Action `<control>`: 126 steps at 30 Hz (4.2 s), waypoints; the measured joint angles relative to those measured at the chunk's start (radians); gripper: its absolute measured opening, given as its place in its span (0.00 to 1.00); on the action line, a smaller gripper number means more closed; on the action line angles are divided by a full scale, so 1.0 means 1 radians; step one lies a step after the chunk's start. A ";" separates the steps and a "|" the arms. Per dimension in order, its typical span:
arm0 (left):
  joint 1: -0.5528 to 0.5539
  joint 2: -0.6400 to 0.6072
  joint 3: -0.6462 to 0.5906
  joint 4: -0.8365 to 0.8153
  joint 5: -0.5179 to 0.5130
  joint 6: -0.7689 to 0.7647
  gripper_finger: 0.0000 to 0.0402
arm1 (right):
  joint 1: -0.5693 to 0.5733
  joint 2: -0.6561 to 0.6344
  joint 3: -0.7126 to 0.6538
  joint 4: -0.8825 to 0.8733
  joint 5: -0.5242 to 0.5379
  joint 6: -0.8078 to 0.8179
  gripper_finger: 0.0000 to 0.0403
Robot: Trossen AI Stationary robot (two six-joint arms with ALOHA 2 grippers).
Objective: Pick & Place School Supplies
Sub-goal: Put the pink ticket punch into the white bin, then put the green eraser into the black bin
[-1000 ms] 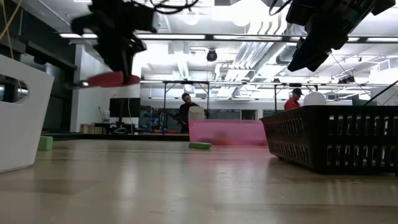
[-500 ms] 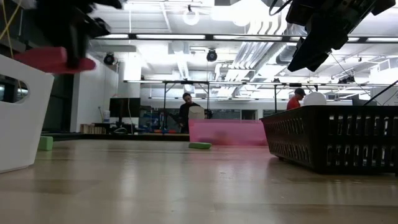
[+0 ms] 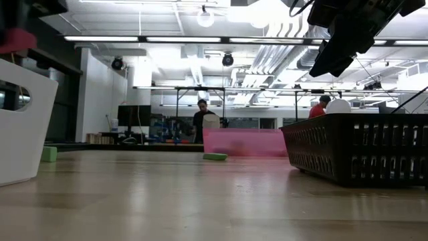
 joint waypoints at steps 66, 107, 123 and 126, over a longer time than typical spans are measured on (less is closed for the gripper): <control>-0.068 0.246 -0.003 0.190 0.066 -0.022 0.18 | 0.000 0.000 0.000 0.015 0.000 0.000 0.18; 0.133 -0.058 -0.077 -0.098 -0.084 0.161 0.18 | 0.000 0.000 0.000 0.023 0.000 0.000 0.18; 0.221 -0.333 -0.383 0.082 -0.082 0.257 0.18 | 0.000 0.000 0.000 0.023 0.000 0.000 0.18; 0.267 -0.381 -0.436 0.116 -0.045 0.317 0.18 | 0.000 0.000 0.000 0.023 0.000 0.000 0.18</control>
